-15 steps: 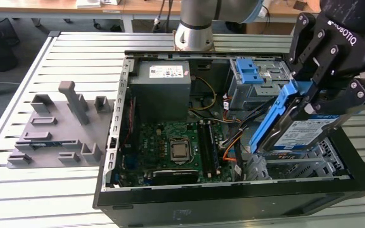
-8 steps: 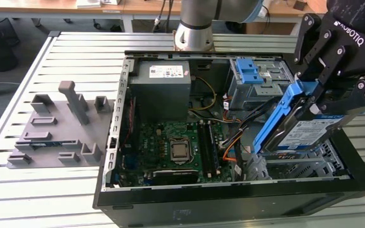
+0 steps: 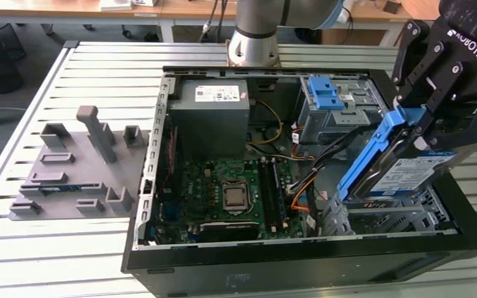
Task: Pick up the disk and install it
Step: 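Insert the disk into the insertion slot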
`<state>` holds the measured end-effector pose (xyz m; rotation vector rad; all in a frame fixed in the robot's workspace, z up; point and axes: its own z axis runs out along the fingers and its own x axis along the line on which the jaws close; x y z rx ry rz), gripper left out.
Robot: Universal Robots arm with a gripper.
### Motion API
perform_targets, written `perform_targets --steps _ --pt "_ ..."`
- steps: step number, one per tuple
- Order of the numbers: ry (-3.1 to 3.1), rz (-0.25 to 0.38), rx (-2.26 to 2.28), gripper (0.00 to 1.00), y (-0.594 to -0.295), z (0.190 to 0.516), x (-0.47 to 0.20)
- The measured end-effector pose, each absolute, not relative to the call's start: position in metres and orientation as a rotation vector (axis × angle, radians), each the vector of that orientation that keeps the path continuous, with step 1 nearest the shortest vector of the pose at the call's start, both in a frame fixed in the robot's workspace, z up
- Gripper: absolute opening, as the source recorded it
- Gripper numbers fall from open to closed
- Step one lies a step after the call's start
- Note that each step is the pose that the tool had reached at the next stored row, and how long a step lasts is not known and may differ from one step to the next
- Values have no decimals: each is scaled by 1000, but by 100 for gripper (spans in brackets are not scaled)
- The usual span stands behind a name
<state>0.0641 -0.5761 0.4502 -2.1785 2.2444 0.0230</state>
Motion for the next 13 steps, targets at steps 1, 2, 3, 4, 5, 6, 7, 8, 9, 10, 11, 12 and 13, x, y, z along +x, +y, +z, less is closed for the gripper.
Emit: perform_targets --steps 1,2,3,4,5,6,7,8,9,10,11,12,13 --pt "2244 23 -2179 37 -576 450 65" --pt "2244 23 -2179 37 -576 450 66" --pt "2243 23 -2179 37 -576 449 67" --pt "2243 23 -2180 37 -576 449 68" --pt "2242 23 -2181 37 -576 448 68" --pt "2241 23 -2182 37 -576 448 68" --pt "2240 23 -2183 37 -576 447 69" --pt "2240 23 -2183 37 -576 446 69" --pt "2240 23 -2183 37 -576 446 70" --pt "2240 23 -2183 37 -576 445 70" --pt "2240 23 -2183 37 -576 445 71" --pt "2240 23 -2183 37 -576 444 71" --pt "2240 23 -2183 37 -576 443 71"
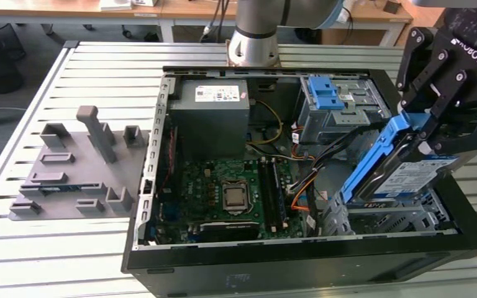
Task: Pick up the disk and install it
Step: 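Insert the disk into the insertion slot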
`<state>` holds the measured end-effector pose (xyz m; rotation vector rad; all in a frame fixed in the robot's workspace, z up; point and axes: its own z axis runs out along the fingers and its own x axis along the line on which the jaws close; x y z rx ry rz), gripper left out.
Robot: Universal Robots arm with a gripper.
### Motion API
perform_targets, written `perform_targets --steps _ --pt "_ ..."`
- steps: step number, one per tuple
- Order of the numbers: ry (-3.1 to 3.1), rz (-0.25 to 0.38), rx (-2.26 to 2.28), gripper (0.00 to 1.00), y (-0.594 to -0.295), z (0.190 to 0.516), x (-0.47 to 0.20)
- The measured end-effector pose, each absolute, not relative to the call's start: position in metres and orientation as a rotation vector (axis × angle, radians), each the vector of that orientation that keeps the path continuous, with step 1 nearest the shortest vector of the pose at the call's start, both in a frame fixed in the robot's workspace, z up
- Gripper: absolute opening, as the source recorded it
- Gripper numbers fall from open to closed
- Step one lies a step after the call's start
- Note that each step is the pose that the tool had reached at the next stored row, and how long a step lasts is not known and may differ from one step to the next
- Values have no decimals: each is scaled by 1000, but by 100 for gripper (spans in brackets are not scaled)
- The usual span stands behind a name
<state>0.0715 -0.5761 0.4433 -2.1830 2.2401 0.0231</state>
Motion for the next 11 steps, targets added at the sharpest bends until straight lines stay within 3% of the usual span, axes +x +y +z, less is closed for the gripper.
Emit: perform_targets --steps 11 --pt "2240 23 -2183 37 -576 437 73"
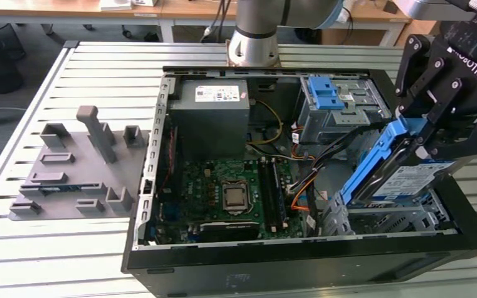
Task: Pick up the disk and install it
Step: 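Insert the disk into the insertion slot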
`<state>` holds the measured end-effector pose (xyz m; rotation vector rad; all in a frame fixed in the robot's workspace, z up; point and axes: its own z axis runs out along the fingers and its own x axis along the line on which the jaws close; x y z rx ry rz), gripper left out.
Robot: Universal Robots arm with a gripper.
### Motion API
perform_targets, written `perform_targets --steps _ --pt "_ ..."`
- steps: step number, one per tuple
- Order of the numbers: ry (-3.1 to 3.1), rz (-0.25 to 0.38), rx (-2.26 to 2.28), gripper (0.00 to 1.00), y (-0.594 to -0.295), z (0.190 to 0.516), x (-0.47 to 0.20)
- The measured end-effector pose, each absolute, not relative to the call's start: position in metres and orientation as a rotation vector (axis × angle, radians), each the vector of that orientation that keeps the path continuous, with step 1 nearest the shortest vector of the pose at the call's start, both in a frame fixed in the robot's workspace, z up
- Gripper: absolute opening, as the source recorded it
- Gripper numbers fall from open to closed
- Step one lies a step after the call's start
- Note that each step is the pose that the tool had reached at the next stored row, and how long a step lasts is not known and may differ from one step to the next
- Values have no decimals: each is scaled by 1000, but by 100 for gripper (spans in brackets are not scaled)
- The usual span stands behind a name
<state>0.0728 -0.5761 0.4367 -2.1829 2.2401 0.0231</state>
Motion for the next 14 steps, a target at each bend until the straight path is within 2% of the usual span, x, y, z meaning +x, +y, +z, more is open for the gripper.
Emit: perform_targets --steps 14 --pt "2240 23 -2183 37 -576 426 73"
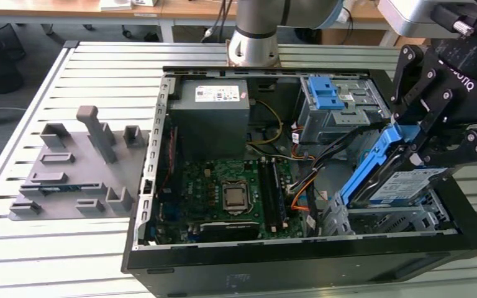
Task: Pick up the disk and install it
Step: 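Insert the disk into the insertion slot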
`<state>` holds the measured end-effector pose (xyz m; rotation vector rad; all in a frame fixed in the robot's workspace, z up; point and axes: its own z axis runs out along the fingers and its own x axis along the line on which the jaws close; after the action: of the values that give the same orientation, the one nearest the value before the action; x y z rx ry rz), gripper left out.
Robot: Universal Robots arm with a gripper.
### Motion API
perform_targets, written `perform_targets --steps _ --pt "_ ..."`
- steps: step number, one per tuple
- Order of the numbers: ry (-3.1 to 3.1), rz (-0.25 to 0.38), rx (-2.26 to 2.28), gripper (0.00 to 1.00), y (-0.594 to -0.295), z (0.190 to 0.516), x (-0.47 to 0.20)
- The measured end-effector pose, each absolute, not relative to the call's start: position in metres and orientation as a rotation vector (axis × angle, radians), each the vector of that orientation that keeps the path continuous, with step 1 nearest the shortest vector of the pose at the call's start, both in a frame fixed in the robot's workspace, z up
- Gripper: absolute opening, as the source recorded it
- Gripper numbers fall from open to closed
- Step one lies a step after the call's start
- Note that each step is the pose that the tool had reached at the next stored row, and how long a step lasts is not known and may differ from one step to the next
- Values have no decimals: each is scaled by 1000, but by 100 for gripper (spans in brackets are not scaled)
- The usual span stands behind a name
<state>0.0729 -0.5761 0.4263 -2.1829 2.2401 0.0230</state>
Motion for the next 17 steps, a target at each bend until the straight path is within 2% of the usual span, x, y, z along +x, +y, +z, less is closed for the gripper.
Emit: perform_targets --steps 17 --pt "2240 23 -2183 37 -576 410 73"
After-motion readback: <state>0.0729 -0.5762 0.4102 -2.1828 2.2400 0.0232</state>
